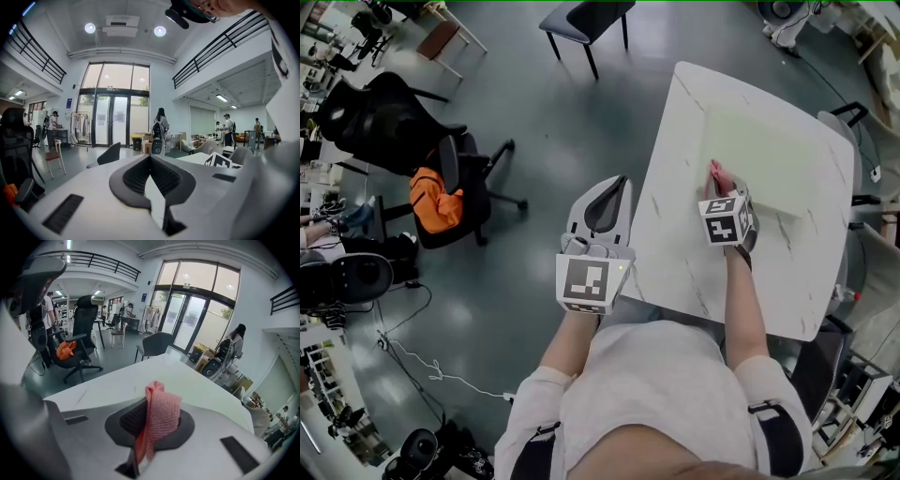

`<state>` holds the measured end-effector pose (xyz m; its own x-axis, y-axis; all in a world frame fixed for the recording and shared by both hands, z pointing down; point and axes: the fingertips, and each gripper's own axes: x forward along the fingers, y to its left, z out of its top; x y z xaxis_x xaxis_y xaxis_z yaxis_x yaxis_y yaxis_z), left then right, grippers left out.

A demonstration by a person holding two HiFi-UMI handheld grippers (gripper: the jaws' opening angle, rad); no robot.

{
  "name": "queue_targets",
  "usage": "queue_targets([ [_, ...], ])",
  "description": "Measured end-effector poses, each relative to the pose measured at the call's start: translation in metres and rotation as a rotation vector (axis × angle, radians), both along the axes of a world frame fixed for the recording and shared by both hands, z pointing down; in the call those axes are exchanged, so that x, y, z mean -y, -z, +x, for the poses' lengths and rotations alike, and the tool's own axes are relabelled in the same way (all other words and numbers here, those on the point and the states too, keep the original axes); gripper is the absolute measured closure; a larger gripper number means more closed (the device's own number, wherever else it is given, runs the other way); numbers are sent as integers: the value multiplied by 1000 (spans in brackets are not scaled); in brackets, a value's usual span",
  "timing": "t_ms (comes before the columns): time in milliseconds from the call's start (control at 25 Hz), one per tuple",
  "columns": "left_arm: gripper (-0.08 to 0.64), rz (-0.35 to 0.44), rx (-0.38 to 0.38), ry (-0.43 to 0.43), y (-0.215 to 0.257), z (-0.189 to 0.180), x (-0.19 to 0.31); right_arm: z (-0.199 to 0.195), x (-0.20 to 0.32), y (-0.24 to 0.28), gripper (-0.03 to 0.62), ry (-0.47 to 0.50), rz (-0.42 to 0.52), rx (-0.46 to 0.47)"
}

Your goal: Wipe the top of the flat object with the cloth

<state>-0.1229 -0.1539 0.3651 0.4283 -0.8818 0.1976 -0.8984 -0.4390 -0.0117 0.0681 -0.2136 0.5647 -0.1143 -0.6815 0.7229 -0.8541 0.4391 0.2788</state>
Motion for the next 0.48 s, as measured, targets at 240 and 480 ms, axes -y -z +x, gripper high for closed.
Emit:
queue_targets([
  [240,545,8,-16,-18,0,-16,-2,-17,-1,-1,562,-24,12,18],
  [480,545,21,-15,-62,1,-3,-9,-5,-6,22,561,-91,86,159],
])
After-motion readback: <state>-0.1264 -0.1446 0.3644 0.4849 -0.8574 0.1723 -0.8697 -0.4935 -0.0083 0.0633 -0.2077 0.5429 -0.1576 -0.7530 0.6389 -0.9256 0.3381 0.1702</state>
